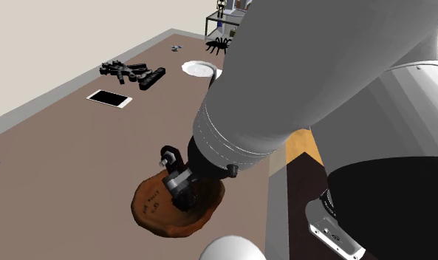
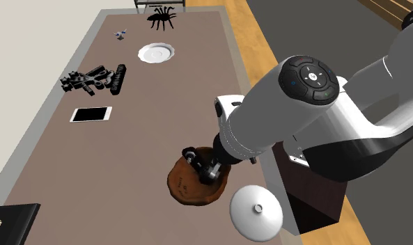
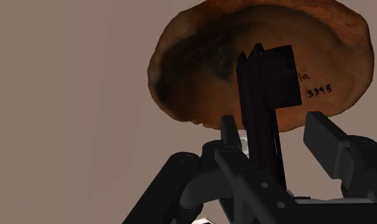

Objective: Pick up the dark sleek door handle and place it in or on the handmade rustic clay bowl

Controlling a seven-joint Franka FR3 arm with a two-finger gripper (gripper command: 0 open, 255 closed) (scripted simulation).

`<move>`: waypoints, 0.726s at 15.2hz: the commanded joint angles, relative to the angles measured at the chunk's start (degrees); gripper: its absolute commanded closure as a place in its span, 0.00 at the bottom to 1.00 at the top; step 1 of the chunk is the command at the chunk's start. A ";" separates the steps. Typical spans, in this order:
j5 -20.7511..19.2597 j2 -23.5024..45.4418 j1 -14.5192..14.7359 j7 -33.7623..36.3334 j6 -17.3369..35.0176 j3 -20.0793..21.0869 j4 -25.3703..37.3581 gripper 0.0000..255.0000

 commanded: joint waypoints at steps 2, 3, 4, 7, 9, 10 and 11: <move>0.00 0.00 0.00 0.00 0.00 0.00 0.00 0.00; 0.00 0.00 0.00 0.00 0.00 0.00 0.00 0.00; 0.00 0.00 0.00 0.00 0.00 0.00 0.00 0.00; 0.51 -1.21 0.95 -0.44 -3.86 -1.48 2.72 0.00; 0.75 -1.98 1.54 -0.67 -7.29 -2.54 5.40 0.00; 0.75 -1.98 1.54 -0.67 -7.29 -2.54 5.40 0.00; 0.76 -1.99 1.55 -0.68 -7.29 -2.55 5.39 0.00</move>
